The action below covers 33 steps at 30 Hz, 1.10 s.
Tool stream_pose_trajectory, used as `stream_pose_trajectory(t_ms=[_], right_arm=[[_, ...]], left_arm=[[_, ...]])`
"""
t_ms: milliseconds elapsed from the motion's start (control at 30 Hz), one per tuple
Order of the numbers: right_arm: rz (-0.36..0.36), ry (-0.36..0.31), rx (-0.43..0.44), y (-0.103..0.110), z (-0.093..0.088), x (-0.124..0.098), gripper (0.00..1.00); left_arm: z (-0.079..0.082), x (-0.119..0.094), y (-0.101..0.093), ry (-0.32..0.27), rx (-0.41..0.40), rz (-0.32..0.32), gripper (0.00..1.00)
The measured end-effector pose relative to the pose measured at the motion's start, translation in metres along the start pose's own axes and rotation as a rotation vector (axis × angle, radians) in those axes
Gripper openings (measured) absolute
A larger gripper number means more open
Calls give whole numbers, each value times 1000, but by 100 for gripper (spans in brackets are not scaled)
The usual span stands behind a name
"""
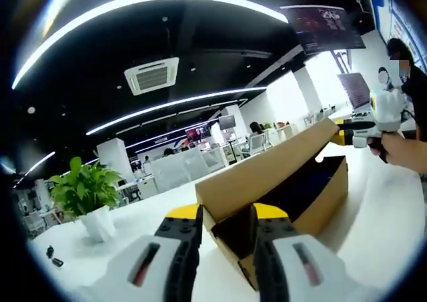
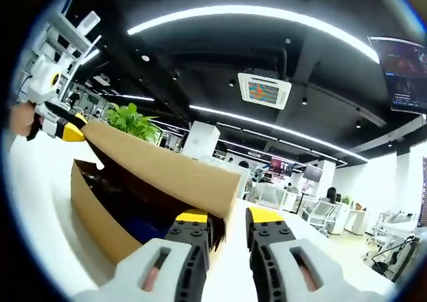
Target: Operate the shoe box by opening the lid, removing the specified soft item, and placing it in the target area until the item is outside and the box remains undamaged.
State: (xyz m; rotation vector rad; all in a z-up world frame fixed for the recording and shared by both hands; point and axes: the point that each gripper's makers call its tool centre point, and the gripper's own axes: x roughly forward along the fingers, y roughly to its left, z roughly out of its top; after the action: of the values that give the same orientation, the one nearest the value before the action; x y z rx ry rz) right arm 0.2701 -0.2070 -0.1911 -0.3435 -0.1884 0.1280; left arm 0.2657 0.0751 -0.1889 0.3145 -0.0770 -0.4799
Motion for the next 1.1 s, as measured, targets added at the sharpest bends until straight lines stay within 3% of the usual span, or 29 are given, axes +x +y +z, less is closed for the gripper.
stream_pose_trajectory(t_ms=[233, 367, 467, 733, 1000, 1100], right_arm=[[-19, -12, -49, 2, 7, 2, 15], [-52, -27, -124, -1, 11, 2, 5], [-40, -24, -31, -3, 10, 2, 3], [-50, -16, 21, -8, 11, 5, 2], [-41, -14, 65, -8, 12, 7, 1], [-28, -20, 91, -8, 13, 7, 2]], left_arm=[[2, 0, 1, -6, 0, -2, 29], [4, 2, 1, 1, 20, -9, 31], [5, 2, 1, 5, 27, -16, 31], [2, 0, -1, 8, -32, -82, 34], [2, 2, -2, 13, 1, -109, 35], [-6, 1, -5, 53, -3, -135, 35]])
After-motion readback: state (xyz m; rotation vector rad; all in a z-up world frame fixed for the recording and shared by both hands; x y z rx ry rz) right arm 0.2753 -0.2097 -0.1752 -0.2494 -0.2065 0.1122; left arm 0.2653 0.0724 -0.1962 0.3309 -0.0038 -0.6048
